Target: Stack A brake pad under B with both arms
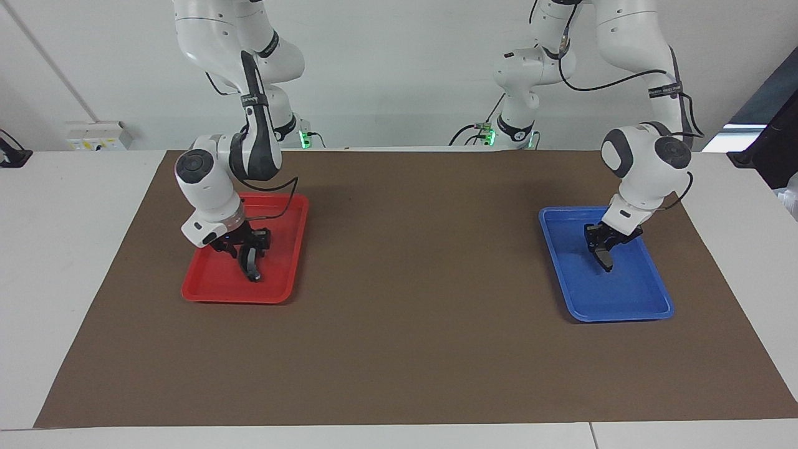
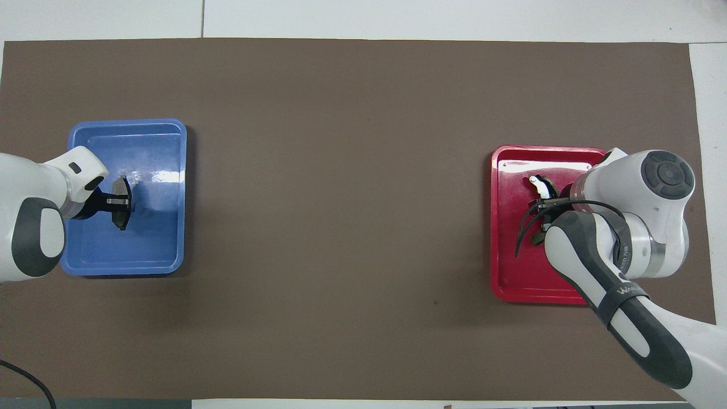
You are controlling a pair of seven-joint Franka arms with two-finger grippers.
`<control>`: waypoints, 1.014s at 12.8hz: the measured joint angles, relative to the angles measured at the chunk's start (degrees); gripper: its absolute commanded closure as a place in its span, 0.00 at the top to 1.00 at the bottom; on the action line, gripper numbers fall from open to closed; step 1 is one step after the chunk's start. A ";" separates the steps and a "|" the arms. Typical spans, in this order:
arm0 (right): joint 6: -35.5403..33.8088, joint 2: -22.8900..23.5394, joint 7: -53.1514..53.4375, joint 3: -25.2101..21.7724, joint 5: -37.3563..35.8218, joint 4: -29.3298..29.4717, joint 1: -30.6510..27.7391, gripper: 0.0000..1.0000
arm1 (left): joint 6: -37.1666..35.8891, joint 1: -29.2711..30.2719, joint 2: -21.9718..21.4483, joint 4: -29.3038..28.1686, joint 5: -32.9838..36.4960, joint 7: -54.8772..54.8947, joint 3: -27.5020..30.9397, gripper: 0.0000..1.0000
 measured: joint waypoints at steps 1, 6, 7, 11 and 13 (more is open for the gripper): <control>-0.11 0.00 0.00 0.00 0.00 0.02 0.00 0.03 | -4.60 -1.62 -0.74 3.15 0.00 -1.18 -0.10 0.01; -13.79 -0.11 0.01 0.00 0.04 8.86 0.02 0.00 | -8.83 -15.29 -0.52 7.94 0.00 -14.53 -0.60 0.01; -20.56 -0.28 0.01 0.02 0.05 13.90 0.05 0.00 | -7.87 -18.70 0.46 7.92 0.00 -18.36 -0.66 0.01; -40.15 -2.65 0.01 0.26 0.08 28.63 0.31 0.01 | -1.10 -30.76 5.04 7.96 0.00 -31.56 -0.83 0.01; -43.34 -3.48 0.01 0.33 0.08 31.29 0.45 0.01 | 1.51 -35.73 7.25 8.44 0.00 -36.63 -0.83 0.01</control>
